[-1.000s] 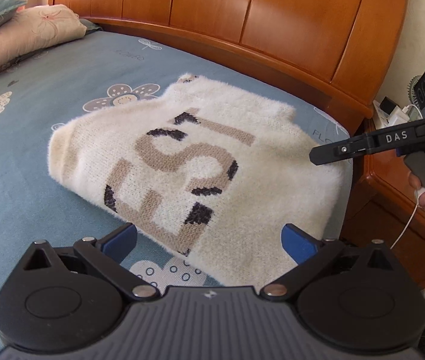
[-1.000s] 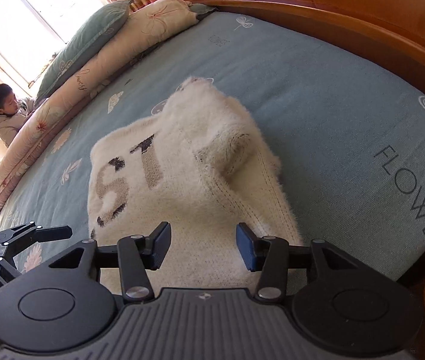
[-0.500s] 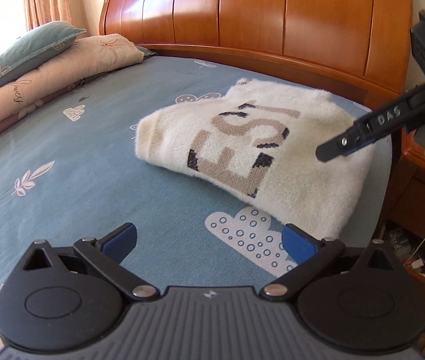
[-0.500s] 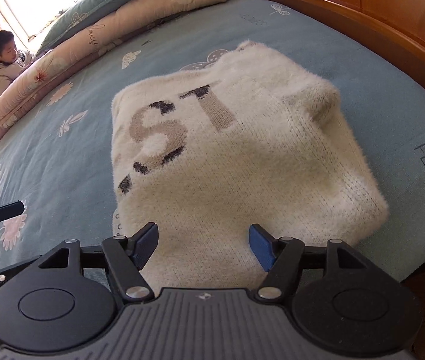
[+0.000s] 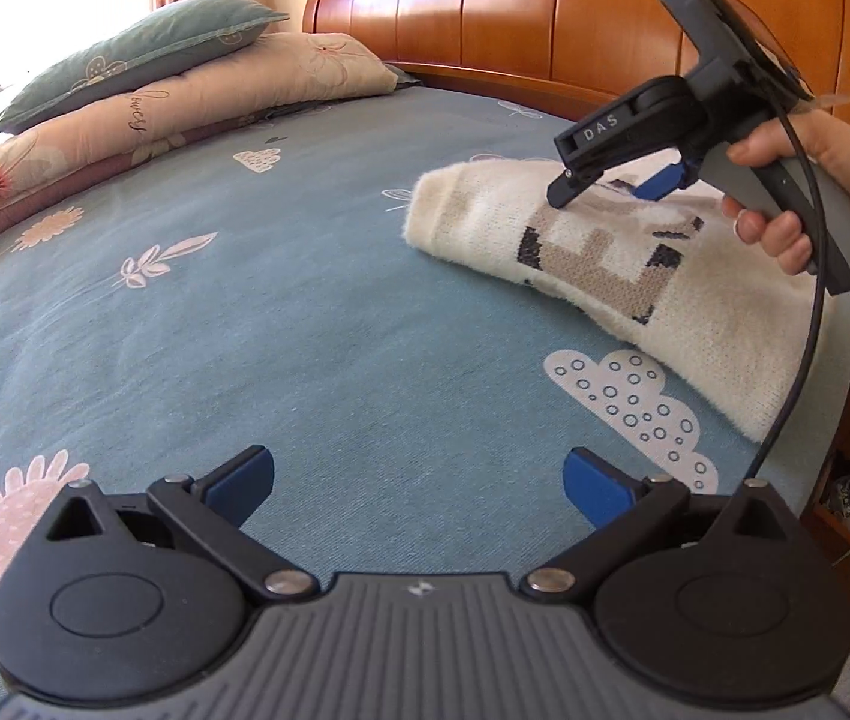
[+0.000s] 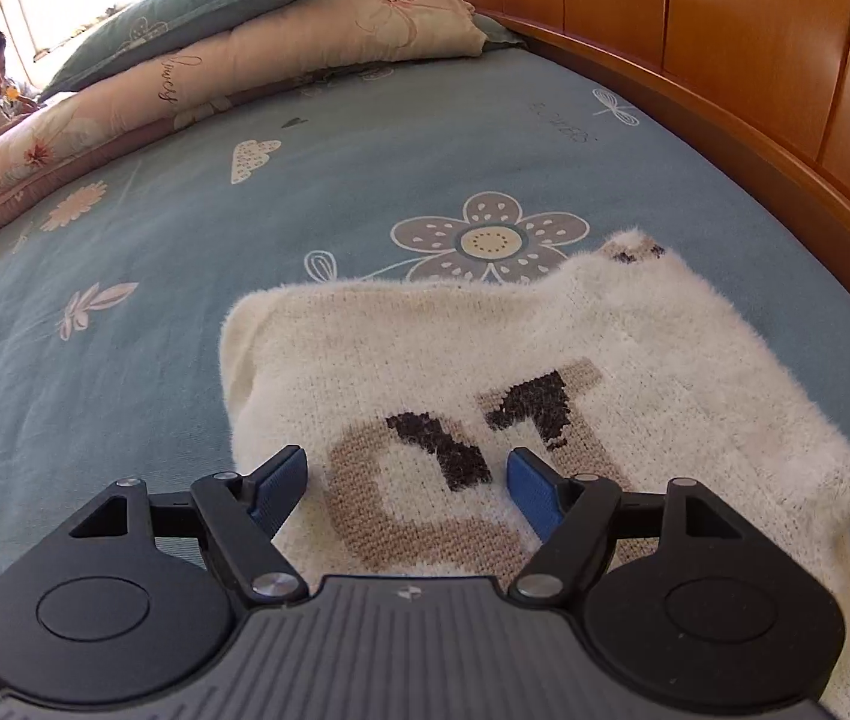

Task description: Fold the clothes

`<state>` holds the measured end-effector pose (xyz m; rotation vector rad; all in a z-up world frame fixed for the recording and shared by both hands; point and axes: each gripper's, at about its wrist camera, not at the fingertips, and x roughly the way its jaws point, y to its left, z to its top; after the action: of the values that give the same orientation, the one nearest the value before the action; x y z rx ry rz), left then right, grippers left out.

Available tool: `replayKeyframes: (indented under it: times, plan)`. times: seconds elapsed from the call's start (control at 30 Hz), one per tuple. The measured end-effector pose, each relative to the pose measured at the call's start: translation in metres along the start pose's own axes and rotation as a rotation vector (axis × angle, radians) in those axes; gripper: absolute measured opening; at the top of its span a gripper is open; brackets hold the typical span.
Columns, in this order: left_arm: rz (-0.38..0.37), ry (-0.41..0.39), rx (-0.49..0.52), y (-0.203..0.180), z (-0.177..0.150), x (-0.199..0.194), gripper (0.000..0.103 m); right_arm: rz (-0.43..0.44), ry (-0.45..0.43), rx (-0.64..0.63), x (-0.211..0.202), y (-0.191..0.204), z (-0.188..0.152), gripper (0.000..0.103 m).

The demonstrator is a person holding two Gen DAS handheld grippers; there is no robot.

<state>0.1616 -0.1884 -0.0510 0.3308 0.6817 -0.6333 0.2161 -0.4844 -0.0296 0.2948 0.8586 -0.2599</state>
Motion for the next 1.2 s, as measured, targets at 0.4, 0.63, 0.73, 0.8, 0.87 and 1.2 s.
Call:
replayKeyframes:
  times: [0.4, 0.63, 0.73, 0.8, 0.87, 1.2]
  plan:
    - [0.061, -0.032, -0.055, 0.009, 0.006, -0.017, 0.102, -0.003, -0.053, -0.092, -0.079, 0.016, -0.030, 0.101]
    - [0.017, -0.098, -0.067, -0.023, 0.017, -0.055, 0.102, -0.106, -0.132, -0.027, -0.154, 0.012, -0.100, 0.103]
    - [0.007, -0.118, -0.052, -0.039, 0.017, -0.072, 0.102, -0.119, -0.177, 0.052, -0.176, 0.011, -0.129, 0.103]
    - [0.002, -0.121, -0.047, -0.046, 0.016, -0.082, 0.102, -0.152, -0.201, 0.067, -0.187, 0.015, -0.146, 0.103]
    - [-0.007, -0.131, -0.054, -0.052, 0.012, -0.094, 0.102, -0.166, -0.193, 0.044, -0.195, 0.019, -0.160, 0.103]
    - [-0.033, -0.117, -0.084, -0.063, -0.002, -0.132, 0.102, -0.178, -0.208, 0.011, -0.225, 0.034, -0.200, 0.103]
